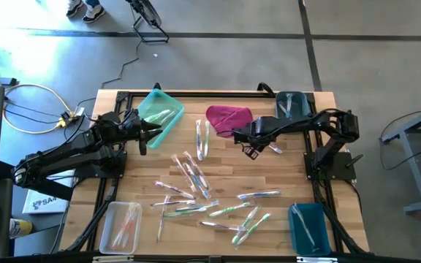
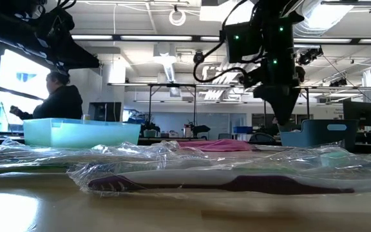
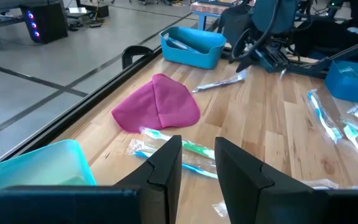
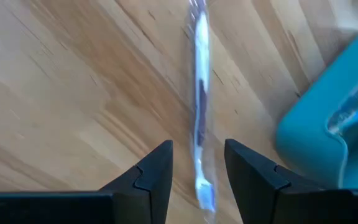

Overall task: Pick & Place Toothbrushes
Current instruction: Put the purple toothbrush to the dark blue bin bin

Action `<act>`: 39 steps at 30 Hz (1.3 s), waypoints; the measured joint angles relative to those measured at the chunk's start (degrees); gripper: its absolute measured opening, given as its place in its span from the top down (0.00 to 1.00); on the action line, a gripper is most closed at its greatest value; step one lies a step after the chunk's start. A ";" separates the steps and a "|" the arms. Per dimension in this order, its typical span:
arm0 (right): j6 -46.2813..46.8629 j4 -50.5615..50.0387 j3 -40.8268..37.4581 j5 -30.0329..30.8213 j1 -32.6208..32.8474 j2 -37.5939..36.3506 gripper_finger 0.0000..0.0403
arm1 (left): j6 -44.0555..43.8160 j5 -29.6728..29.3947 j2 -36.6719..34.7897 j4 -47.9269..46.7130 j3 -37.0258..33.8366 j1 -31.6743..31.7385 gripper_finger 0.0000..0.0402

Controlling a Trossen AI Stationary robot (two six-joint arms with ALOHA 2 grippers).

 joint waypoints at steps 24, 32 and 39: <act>-21.43 22.15 -7.96 -12.49 -16.33 0.02 0.66 | -0.02 0.00 0.04 -1.20 -0.02 0.00 0.77; -23.40 28.77 -10.99 -17.06 -18.14 0.02 0.66 | -0.02 0.00 0.04 -1.29 -0.02 -0.02 0.77; -25.66 31.88 -11.10 -16.91 -18.12 0.02 0.66 | -0.27 0.00 0.04 -1.31 -0.02 0.00 0.77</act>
